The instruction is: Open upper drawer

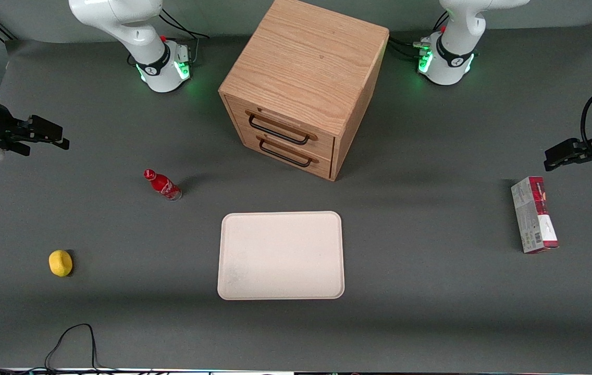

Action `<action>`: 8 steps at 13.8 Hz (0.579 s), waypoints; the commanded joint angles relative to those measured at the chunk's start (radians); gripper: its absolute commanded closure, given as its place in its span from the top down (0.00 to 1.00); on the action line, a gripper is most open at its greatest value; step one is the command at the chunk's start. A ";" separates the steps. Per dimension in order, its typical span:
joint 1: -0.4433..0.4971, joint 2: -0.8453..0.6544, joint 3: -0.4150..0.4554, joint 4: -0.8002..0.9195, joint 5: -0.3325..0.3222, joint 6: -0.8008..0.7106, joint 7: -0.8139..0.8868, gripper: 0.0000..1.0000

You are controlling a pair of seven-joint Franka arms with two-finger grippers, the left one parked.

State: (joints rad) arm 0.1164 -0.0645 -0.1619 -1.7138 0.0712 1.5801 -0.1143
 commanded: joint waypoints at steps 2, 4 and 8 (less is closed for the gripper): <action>0.002 0.006 -0.001 0.017 -0.016 -0.014 -0.021 1.00; 0.003 0.005 -0.001 0.031 -0.016 -0.017 -0.018 1.00; 0.009 0.021 -0.001 0.065 -0.005 -0.080 -0.019 1.00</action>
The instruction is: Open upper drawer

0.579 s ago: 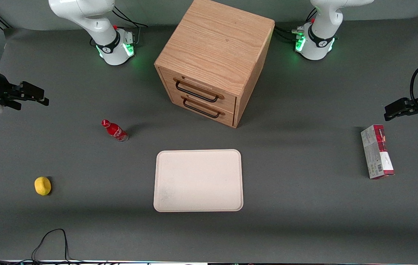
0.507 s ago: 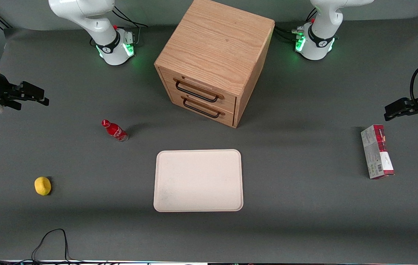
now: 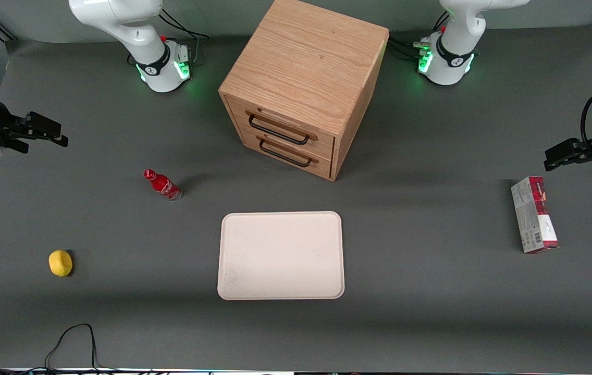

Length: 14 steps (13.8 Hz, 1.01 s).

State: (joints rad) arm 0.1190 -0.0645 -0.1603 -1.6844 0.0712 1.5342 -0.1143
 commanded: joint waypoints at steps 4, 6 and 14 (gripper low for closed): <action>0.072 0.081 -0.002 0.092 -0.002 -0.036 -0.012 1.00; 0.099 0.119 -0.001 0.124 0.007 -0.034 -0.004 1.00; 0.240 0.206 0.004 0.216 0.065 -0.028 -0.018 1.00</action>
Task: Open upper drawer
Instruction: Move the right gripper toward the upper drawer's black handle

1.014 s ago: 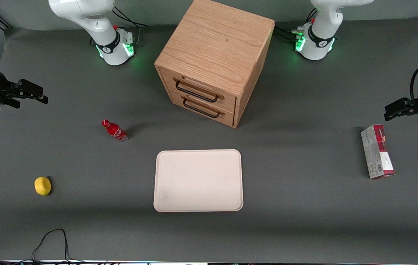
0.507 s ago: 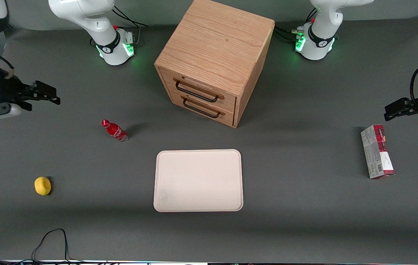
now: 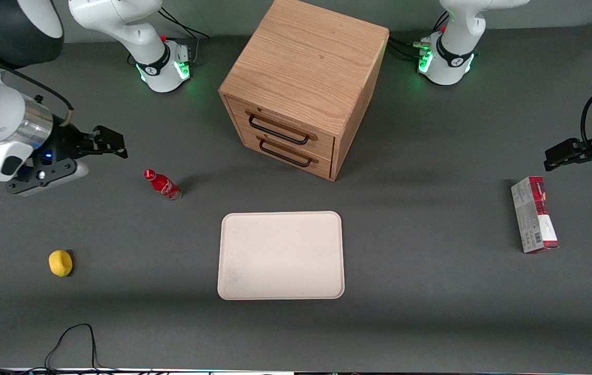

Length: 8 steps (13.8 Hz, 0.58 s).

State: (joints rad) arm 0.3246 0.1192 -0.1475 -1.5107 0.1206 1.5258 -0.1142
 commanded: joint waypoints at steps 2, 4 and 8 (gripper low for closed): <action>0.089 0.039 -0.007 0.061 0.013 -0.016 -0.016 1.00; 0.138 0.050 -0.007 0.070 0.014 -0.016 -0.007 1.00; 0.229 0.092 -0.006 0.101 0.018 -0.016 -0.005 1.00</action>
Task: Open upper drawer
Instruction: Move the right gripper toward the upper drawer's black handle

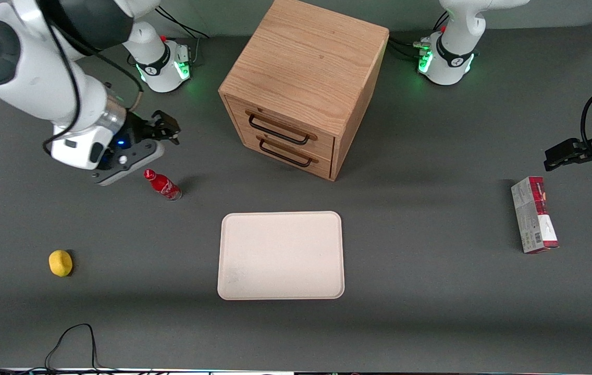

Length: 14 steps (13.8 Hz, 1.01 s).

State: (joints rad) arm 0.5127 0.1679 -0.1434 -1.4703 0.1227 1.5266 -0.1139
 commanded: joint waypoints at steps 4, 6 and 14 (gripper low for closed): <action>0.137 0.070 -0.010 0.054 0.015 -0.022 -0.021 1.00; 0.155 0.096 -0.010 0.056 0.023 -0.019 -0.020 1.00; 0.171 0.177 -0.010 0.053 0.164 0.015 -0.134 1.00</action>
State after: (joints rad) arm 0.6690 0.3121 -0.1434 -1.4503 0.2552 1.5388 -0.1839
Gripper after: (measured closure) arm 0.000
